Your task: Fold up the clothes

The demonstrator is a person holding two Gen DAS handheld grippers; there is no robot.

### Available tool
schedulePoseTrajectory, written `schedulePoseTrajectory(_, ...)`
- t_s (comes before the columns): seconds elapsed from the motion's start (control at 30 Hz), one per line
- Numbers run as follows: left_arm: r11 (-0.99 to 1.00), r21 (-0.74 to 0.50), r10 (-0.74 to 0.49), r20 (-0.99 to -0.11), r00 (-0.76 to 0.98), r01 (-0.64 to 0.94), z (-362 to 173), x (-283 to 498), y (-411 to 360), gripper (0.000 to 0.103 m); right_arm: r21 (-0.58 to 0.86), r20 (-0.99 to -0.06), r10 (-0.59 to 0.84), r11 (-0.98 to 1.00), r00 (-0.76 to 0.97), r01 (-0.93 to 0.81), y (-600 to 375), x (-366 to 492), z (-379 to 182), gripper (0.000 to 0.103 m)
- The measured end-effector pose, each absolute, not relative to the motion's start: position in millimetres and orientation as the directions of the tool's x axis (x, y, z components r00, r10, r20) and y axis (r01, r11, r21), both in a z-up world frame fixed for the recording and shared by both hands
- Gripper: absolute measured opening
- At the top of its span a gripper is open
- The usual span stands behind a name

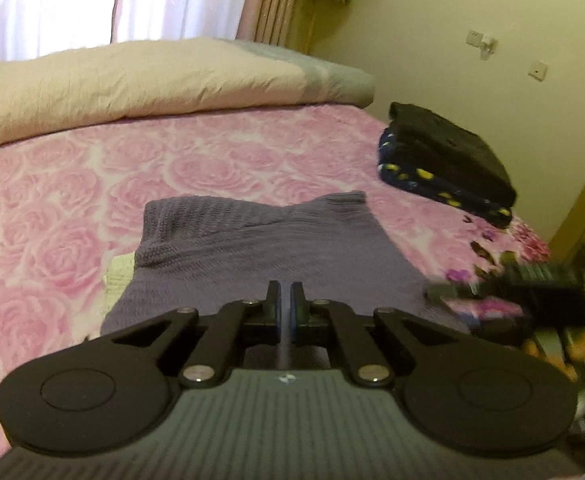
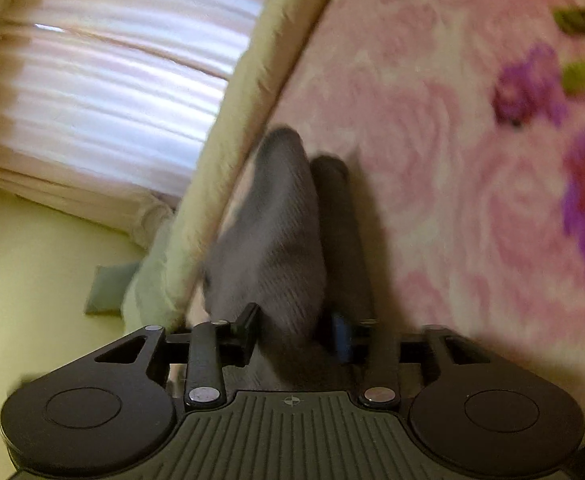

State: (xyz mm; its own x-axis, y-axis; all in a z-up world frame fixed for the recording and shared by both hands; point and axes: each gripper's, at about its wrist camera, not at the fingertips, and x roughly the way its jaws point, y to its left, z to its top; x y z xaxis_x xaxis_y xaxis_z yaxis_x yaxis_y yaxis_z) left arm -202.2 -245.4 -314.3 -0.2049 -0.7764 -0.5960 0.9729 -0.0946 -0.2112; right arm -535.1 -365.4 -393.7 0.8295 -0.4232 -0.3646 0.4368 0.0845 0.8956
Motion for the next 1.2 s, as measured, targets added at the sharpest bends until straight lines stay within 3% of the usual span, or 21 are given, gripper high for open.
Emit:
schedulePoseTrajectory(0.17,-0.100,-0.178,-0.754,-0.629,-0.192,0.979,-327,-212,-243,0.003,0.921,-0.328,-0.412,0.062,0.850,0.385,-396,-530,-405,0.045)
schedulePoseTrajectory(0.2,-0.093,-0.176,-0.749,-0.636,-0.185,0.980,-329,-212,-246,0.004,0.908,-0.353,-0.400,0.073,0.846,0.413,-400,-526,-408,0.013)
schedulePoseTrajectory(0.27,-0.090,-0.157,-0.749,-0.641,-0.170,0.984,-333,-215,-250,0.004,0.850,-0.453,-0.386,0.087,0.804,0.520,-398,-520,-414,0.010)
schedulePoseTrajectory(0.37,-0.083,-0.104,-0.755,-0.643,-0.130,0.991,-338,-222,-255,0.004,0.803,-0.505,-0.400,0.108,0.765,0.586,-398,-509,-419,0.009)
schedulePoseTrajectory(0.47,-0.065,-0.079,-0.758,-0.644,-0.101,0.995,-341,-226,-255,0.004,0.755,-0.534,-0.421,0.154,0.734,0.637,-395,-502,-413,0.010)
schedulePoseTrajectory(0.5,-0.059,-0.079,-0.757,-0.647,-0.096,0.995,-341,-225,-255,0.004,0.726,-0.545,-0.430,0.186,0.719,0.662,-391,-499,-408,0.016)
schedulePoseTrajectory(0.53,-0.053,-0.079,-0.755,-0.649,-0.091,0.995,-341,-225,-255,0.004,0.681,-0.569,-0.454,0.207,0.686,0.703,-386,-497,-401,0.047)
schedulePoseTrajectory(0.57,-0.049,-0.081,-0.754,-0.651,-0.091,0.995,-341,-225,-255,0.003,0.618,-0.601,-0.489,0.218,0.633,0.755,-380,-495,-393,0.052)
schedulePoseTrajectory(0.7,-0.046,-0.064,-0.751,-0.656,-0.077,0.997,-340,-227,-256,0.003,0.404,-0.564,-0.671,0.283,0.481,0.870,-336,-490,-347,0.053)
schedulePoseTrajectory(0.87,-0.042,-0.054,-0.754,-0.653,-0.067,0.998,-340,-230,-256,0.003,0.250,-0.494,-0.728,0.404,0.475,0.880,-284,-464,-322,0.052)
schedulePoseTrajectory(1.0,-0.058,-0.044,-0.760,-0.646,-0.073,0.997,-345,-230,-254,0.003,0.153,-0.574,-0.692,0.435,0.439,0.887,-272,-434,-356,0.047)
schedulePoseTrajectory(1.2,-0.037,0.013,-0.785,-0.620,-0.021,0.999,-349,-236,-256,0.003,0.168,-0.627,-0.649,0.427,0.430,0.889,-283,-427,-369,0.047)
